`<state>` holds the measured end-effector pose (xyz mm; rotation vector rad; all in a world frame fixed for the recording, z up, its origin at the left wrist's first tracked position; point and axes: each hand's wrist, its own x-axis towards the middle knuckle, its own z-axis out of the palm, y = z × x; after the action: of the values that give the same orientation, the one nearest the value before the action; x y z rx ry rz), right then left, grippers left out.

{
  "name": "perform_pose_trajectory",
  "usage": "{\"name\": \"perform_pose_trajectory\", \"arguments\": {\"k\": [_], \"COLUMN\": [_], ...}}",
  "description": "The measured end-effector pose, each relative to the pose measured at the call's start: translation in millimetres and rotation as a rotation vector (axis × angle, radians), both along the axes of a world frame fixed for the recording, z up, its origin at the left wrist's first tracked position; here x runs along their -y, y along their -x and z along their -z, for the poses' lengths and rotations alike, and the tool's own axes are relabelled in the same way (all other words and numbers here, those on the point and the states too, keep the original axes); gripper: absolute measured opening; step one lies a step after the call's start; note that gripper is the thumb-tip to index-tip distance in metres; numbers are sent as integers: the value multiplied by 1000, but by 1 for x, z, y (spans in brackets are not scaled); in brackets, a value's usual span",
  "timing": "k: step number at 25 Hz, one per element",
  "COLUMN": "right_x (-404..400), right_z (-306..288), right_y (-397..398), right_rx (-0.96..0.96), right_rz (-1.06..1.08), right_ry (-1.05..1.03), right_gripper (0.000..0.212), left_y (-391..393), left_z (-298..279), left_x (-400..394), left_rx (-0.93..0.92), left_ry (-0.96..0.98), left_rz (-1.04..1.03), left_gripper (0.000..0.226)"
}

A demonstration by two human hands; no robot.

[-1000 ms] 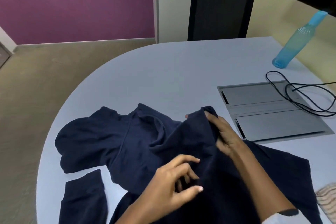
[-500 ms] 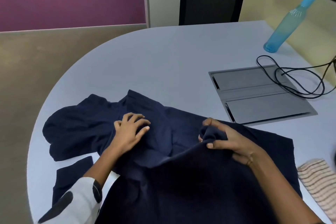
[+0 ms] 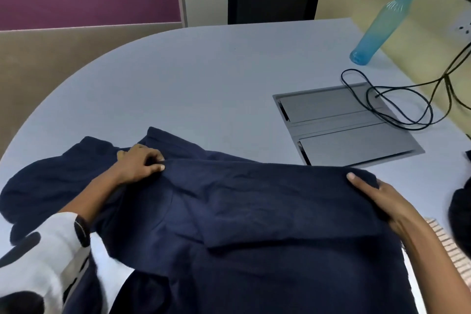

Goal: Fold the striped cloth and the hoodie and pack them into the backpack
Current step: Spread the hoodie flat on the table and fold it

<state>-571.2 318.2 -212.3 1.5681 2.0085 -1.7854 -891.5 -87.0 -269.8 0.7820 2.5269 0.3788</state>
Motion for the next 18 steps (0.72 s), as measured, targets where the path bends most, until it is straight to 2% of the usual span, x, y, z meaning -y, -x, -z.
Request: {"name": "perform_pose_trajectory", "arguments": {"k": [3,6,9,13,18], "right_x": [-15,-38,-53,-52,-44], "right_z": [3,2,16,41,64], "right_y": [-17,-31,-36,-37,-49], "right_rx": [124,130,161,132,-7], "right_rz": [-85,33,186,324,473], "right_ry": [102,71,-73,13,-55], "right_gripper": [96,97,80,26,16], "left_y": [16,20,20,20,22], "left_z": [12,23,36,48,55], "left_x": [-12,-22,-37,-40,-32], "left_rx": [7,-55,-143,-167,-225], "left_ry": [-66,-139,-203,-206,-168], "left_rz": [-63,-69,-88,-192,-146], "left_gripper": [14,17,16,34,33]}}
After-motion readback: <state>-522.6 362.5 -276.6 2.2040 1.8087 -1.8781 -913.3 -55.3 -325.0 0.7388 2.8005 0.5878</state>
